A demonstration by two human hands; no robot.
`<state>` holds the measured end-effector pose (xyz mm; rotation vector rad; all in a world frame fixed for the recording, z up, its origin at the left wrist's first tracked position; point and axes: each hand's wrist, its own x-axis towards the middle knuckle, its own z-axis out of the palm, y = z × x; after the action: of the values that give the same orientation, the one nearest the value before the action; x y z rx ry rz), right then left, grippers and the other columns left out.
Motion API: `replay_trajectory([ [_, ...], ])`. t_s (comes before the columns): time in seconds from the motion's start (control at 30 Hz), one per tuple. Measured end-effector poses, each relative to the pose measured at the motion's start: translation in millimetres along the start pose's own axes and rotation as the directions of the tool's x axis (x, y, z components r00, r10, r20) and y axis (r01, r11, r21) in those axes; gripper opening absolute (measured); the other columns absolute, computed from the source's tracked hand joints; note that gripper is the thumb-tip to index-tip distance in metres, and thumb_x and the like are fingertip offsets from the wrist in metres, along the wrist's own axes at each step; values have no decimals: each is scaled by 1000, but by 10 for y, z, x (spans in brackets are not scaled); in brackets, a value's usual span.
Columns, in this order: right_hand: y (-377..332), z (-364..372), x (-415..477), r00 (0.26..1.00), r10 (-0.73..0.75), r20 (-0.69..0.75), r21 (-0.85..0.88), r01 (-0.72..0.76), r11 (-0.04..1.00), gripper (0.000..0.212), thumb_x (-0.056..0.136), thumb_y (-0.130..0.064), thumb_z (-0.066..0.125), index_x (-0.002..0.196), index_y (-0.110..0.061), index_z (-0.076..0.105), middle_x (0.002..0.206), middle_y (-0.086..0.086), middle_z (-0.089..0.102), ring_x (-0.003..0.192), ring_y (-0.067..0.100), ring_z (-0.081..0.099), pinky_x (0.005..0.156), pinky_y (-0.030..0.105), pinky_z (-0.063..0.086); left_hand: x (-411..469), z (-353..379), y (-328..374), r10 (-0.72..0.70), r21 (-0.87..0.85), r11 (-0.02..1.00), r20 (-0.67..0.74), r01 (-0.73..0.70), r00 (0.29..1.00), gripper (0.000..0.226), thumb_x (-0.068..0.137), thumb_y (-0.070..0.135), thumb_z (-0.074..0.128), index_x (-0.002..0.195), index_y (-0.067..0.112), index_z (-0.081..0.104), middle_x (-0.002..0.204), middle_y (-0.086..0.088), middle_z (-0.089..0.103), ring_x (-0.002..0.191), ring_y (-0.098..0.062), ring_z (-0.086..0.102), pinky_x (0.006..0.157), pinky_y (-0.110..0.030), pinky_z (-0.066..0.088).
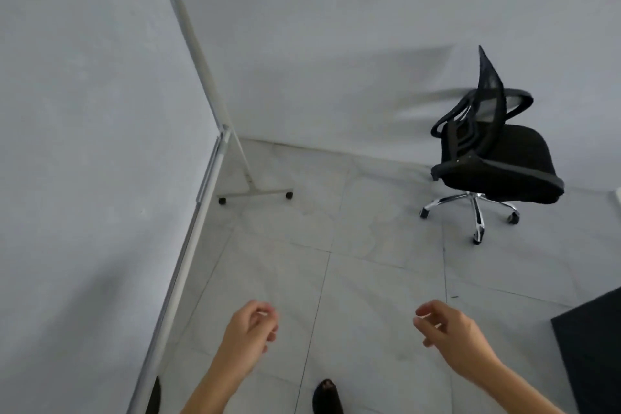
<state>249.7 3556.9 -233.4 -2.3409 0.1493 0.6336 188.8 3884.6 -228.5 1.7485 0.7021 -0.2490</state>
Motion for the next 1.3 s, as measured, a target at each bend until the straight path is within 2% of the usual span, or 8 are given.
replay_trajectory([
  [0.13,-371,-344,784,1000,-24,-6,69,24,997,6,87,-28,65,84,-30,60,76,-5,72,60,3,68,58,29,51,729,28,873,74,52,996,4,-74,997,4,78,21,64,78,17,63,63,1,70,62,-16,66,60,-32,47],
  [0.33,-693,-886,2275,1000,-15,6,97,14,995,7,87,-24,66,82,-27,62,74,-4,72,59,9,70,58,29,50,1874,221,1599,59,66,996,-85,-54,995,7,87,9,59,84,13,64,75,-5,72,69,-19,68,65,-33,50],
  [0.5,-1147,-1491,3628,997,-59,55,48,56,997,7,85,-24,68,80,-26,63,74,-4,72,58,7,70,66,37,54,2813,406,2310,32,-12,999,-208,-35,978,6,89,11,59,86,13,63,77,-9,71,71,-22,67,63,-32,50],
  [0.63,-1851,-1817,4564,977,-171,126,-54,179,982,9,85,-24,68,79,-29,62,73,-7,73,55,2,68,66,30,53,3367,341,2916,69,-46,995,-313,-87,947,3,88,13,61,88,15,63,75,-7,72,68,-19,67,62,-31,50],
  [0.97,-3819,-1211,6367,836,-389,388,-135,469,873,11,86,-28,65,81,-35,58,74,-6,73,59,1,68,72,32,55,4446,-584,3308,-74,-193,980,-589,-51,805,6,88,3,61,88,8,63,74,-12,70,65,-21,64,58,-27,47],
  [1.17,-5276,-843,6960,729,-523,441,-87,615,784,13,87,-29,65,81,-38,56,74,-6,72,63,3,68,71,30,56,5267,-1464,4065,50,-70,989,-666,-129,744,6,87,16,63,86,21,64,78,-8,71,75,-24,68,74,-43,55],
  [1.23,-5742,-782,7102,676,-571,465,-61,668,741,13,88,-32,63,82,-41,54,77,-7,71,67,4,68,69,26,55,5479,-1687,4361,116,10,989,-683,-149,721,8,89,18,61,86,26,63,81,-3,71,77,-18,68,75,-39,57],
  [1.3,-6165,-696,7215,615,-617,490,-27,719,695,6,89,-36,61,88,-38,56,80,-8,71,71,5,68,68,24,54,5624,-1848,4642,181,80,981,-707,-177,684,8,90,22,60,86,29,61,80,3,69,75,-7,65,72,-24,55],
])
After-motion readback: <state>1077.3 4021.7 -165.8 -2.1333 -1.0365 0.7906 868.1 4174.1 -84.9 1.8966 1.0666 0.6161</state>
